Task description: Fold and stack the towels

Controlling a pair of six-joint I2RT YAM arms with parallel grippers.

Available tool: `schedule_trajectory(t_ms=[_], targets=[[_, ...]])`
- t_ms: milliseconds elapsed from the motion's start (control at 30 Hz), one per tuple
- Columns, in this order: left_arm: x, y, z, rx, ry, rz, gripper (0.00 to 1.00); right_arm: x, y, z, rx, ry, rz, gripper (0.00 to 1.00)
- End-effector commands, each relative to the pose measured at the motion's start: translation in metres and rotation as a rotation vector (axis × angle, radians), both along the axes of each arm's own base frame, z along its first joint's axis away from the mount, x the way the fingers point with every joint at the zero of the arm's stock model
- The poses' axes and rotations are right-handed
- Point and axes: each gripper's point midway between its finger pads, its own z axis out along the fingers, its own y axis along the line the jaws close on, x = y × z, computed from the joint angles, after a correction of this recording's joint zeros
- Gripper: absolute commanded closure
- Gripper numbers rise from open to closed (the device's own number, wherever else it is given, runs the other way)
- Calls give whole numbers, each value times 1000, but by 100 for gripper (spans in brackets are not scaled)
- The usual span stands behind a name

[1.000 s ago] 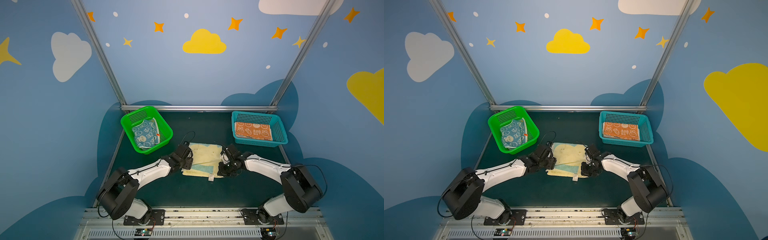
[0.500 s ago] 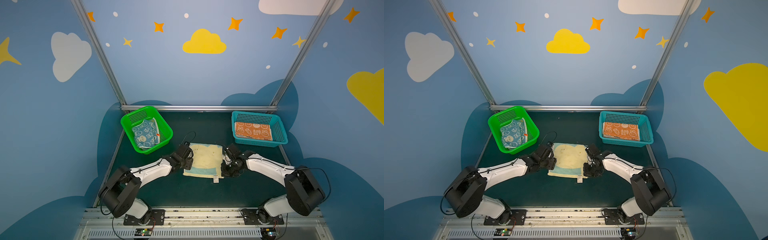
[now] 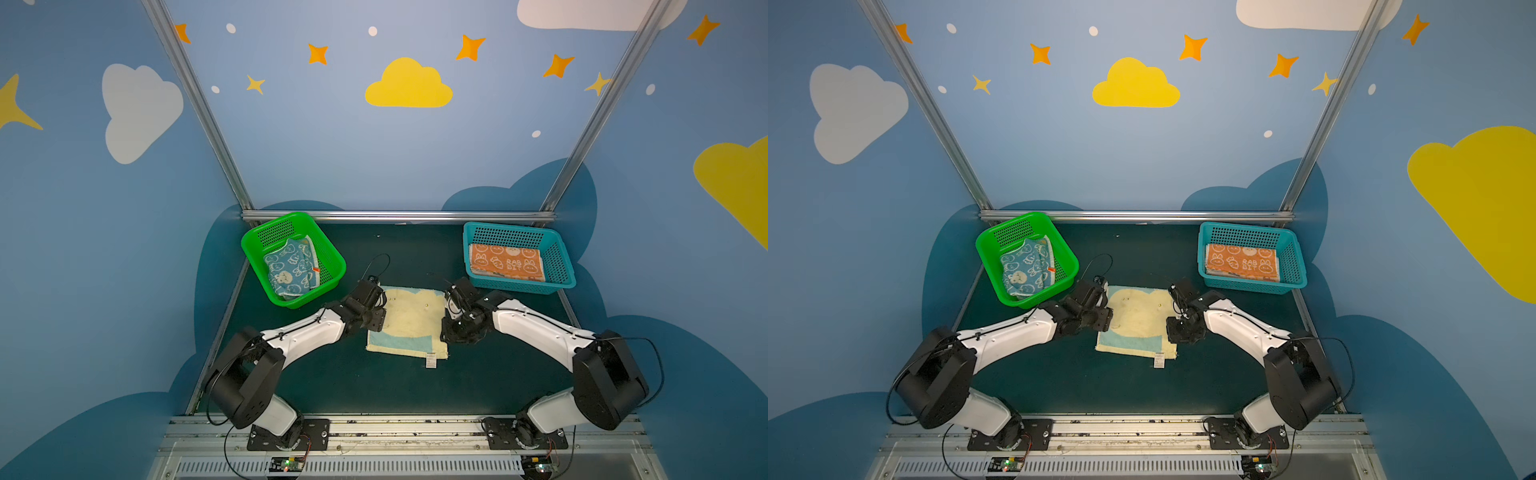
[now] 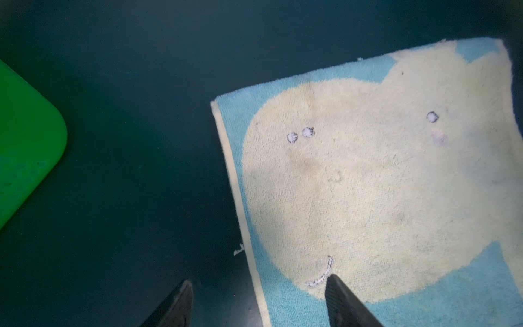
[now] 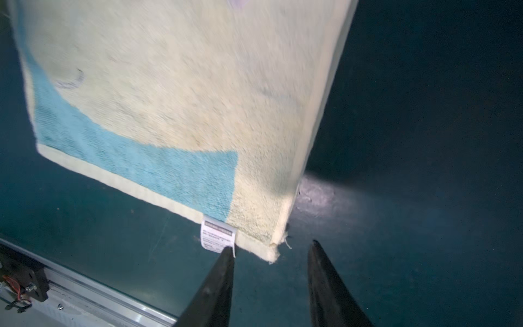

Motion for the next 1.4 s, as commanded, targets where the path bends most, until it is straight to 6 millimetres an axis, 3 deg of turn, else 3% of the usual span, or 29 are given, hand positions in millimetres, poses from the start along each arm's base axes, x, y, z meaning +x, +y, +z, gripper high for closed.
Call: schedule_trajectory(t_ms=[0, 233, 533, 1000, 1367], targets=[[12, 0, 6, 7, 41, -3, 26, 24, -6, 19, -75, -107, 108, 60], [59, -7, 11, -11, 105, 21, 27, 80, -9, 22, -86, -137, 152, 61], [104, -5, -12, -9, 171, 60, 28, 135, -10, -1, -23, -81, 77, 60], [118, 0, -52, 20, 232, 78, 30, 165, -8, -37, -27, -11, 18, 60], [123, 2, -57, 23, 232, 79, 30, 171, -7, -58, -58, 42, -1, 62]])
